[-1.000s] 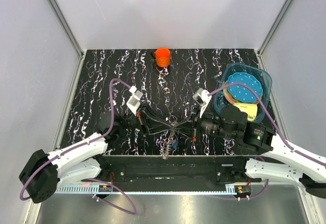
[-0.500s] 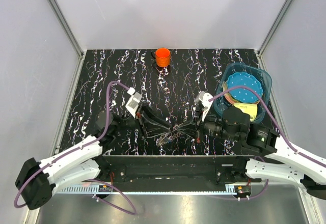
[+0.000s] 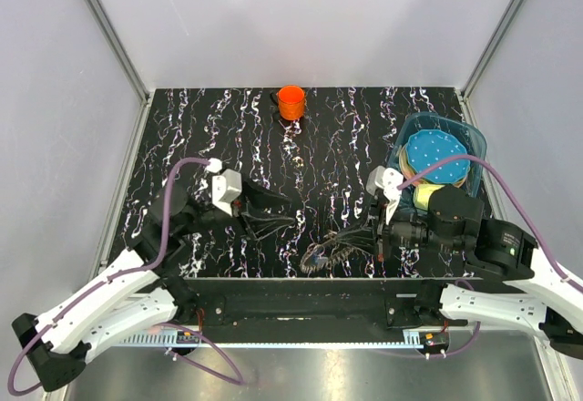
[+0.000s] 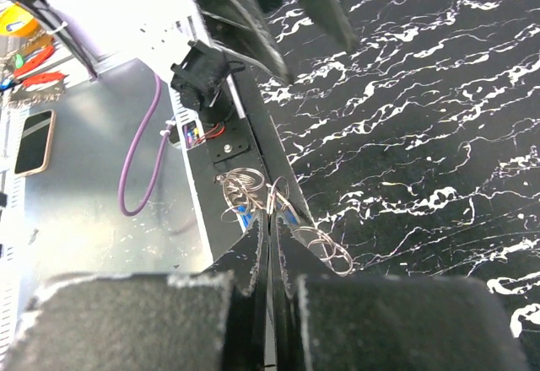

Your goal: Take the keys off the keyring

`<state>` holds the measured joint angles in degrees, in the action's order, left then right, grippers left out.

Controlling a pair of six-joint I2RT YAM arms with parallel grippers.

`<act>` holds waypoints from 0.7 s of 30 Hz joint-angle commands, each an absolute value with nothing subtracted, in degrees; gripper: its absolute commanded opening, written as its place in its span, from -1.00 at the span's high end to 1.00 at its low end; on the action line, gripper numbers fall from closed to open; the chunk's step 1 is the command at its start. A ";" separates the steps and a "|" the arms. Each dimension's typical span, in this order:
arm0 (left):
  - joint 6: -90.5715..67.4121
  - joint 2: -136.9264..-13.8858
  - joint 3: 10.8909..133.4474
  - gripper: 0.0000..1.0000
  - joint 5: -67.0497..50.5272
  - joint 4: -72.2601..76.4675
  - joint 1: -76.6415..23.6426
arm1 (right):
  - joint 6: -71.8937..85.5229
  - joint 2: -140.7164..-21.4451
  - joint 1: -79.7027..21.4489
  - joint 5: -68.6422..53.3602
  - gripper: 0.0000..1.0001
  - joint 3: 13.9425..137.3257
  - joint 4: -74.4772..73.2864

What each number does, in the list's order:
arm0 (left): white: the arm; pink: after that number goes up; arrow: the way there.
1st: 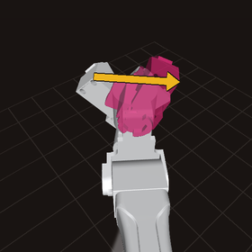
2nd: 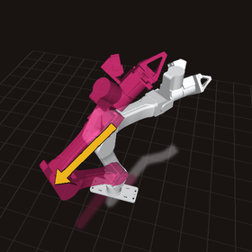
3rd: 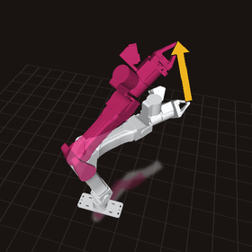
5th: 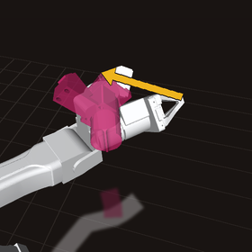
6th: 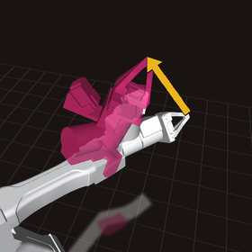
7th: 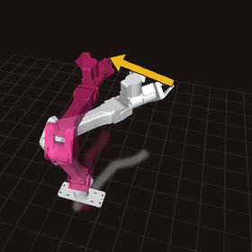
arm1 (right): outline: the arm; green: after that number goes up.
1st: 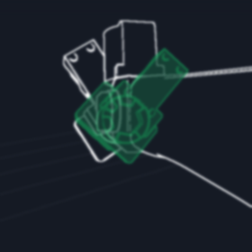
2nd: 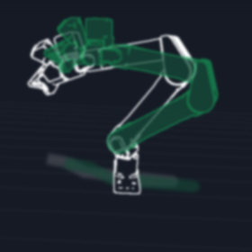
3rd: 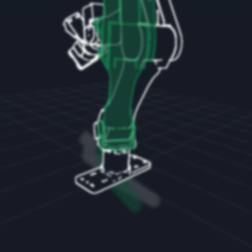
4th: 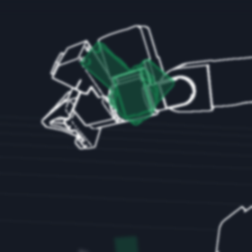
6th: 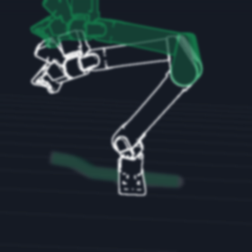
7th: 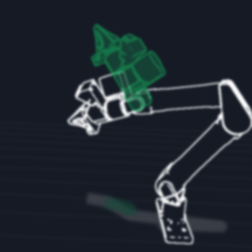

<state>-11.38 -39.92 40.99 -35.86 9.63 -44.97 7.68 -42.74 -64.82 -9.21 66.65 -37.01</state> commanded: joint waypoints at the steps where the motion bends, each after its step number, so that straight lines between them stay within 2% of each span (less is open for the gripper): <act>1: -4.75 -43.94 45.26 0.06 -43.12 6.07 -45.44 | 4.93 -43.77 -64.86 -15.80 1.00 69.78 -35.77; 7: -3.87 -47.11 48.34 0.01 -52.03 6.50 -45.79 | 0.36 -44.03 -64.86 -21.53 1.00 68.73 -32.70; 12: -4.74 -47.02 48.26 -0.02 -53.43 7.82 -46.41 | -1.58 -43.16 -64.86 -26.71 1.00 66.98 -27.97; 21: -11.86 -47.46 45.97 -0.10 -52.91 17.04 -49.48 | -2.81 -44.82 -64.86 -26.54 1.00 66.71 -25.84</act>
